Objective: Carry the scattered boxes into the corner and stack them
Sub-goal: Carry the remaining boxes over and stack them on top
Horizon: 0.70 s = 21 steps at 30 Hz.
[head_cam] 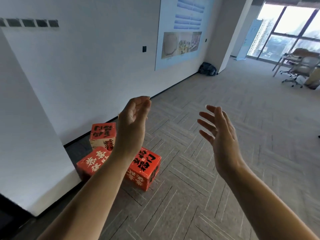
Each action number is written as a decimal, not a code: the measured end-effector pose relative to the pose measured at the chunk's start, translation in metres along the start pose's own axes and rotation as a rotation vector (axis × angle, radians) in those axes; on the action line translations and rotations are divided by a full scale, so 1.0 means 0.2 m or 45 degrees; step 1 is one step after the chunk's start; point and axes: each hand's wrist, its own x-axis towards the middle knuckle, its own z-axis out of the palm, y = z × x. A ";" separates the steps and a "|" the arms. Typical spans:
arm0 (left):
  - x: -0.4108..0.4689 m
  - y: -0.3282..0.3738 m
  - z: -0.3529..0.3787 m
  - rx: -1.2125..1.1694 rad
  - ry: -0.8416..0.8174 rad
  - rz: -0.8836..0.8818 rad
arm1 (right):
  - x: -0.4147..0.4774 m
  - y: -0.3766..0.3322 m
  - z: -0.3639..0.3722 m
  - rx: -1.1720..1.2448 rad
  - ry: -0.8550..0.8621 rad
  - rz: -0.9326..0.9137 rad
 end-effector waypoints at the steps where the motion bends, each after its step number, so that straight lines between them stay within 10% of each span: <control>1: 0.09 -0.07 0.01 0.021 0.019 -0.006 | 0.12 0.05 0.03 0.004 -0.027 0.000; 21: 1.71 -1.07 0.27 0.378 0.496 -0.170 | 2.39 0.69 0.61 0.041 -0.566 0.003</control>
